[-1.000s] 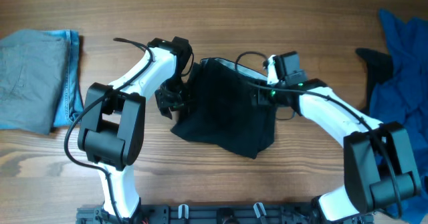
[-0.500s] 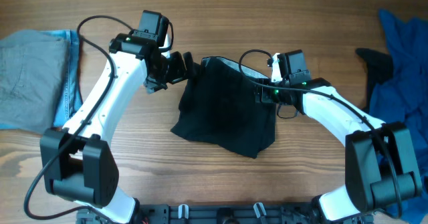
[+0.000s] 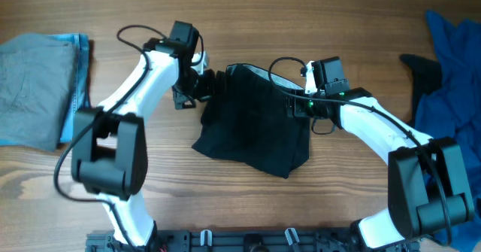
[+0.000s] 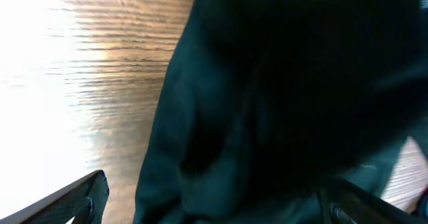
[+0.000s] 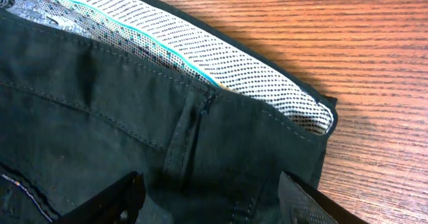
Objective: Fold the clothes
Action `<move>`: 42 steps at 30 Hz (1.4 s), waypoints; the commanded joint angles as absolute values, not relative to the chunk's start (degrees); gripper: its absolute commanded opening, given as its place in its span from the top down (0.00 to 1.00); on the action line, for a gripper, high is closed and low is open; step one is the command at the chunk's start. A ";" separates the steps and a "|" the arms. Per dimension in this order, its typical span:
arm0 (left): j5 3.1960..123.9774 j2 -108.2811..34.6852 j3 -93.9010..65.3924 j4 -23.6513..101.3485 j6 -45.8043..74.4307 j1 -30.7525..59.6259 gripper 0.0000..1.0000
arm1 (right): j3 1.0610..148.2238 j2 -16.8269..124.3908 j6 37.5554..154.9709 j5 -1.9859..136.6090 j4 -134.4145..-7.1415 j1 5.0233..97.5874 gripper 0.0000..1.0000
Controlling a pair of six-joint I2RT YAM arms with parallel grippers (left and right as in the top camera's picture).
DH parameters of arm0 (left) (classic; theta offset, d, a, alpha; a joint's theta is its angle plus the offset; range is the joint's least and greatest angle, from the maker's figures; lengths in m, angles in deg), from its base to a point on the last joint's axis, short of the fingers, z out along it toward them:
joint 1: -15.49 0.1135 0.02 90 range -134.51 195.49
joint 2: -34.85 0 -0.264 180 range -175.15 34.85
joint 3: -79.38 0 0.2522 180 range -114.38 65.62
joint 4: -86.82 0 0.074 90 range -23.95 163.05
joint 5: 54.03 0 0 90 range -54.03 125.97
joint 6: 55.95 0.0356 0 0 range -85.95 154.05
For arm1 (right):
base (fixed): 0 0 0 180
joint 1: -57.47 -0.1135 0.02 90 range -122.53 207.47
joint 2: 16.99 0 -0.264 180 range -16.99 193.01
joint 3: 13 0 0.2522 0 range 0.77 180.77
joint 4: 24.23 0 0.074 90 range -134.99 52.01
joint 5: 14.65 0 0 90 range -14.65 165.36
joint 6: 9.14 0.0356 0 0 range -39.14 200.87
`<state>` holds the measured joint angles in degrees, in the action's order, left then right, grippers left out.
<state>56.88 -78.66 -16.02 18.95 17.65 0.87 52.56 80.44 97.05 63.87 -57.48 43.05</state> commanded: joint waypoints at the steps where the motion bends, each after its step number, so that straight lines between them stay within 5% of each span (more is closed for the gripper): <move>1: 64.02 -83.87 -16.11 19.34 21.56 0.77 0.00 | 52.51 81.16 95.83 65.57 -58.13 43.25 0.30; 6: 66.84 -88.65 -16.11 19.58 21.89 -1.16 0.05 | 52.51 81.16 95.80 65.60 -58.46 43.25 0.30; 11: 67.06 -90.21 -16.11 19.56 21.84 -4.15 0.28 | 52.51 81.16 95.83 65.57 -58.53 43.25 0.30; 14: 67.00 -90.18 -16.13 19.69 21.86 -5.53 0.54 | 52.51 81.16 95.83 65.57 -58.64 43.25 0.30; 17: 64.68 -90.07 -16.16 19.80 21.84 -5.40 0.96 | 52.51 81.14 95.83 65.55 -59.18 43.25 0.30; 33: 20.73 -74.67 -26.89 19.23 20.29 13.86 0.96 | 56.01 68.83 92.90 68.17 -70.35 46.84 0.29; 42: 11.90 -73.57 -31.15 29.07 30.10 24.09 0.96 | 56.01 66.58 93.01 68.57 -73.00 46.84 0.29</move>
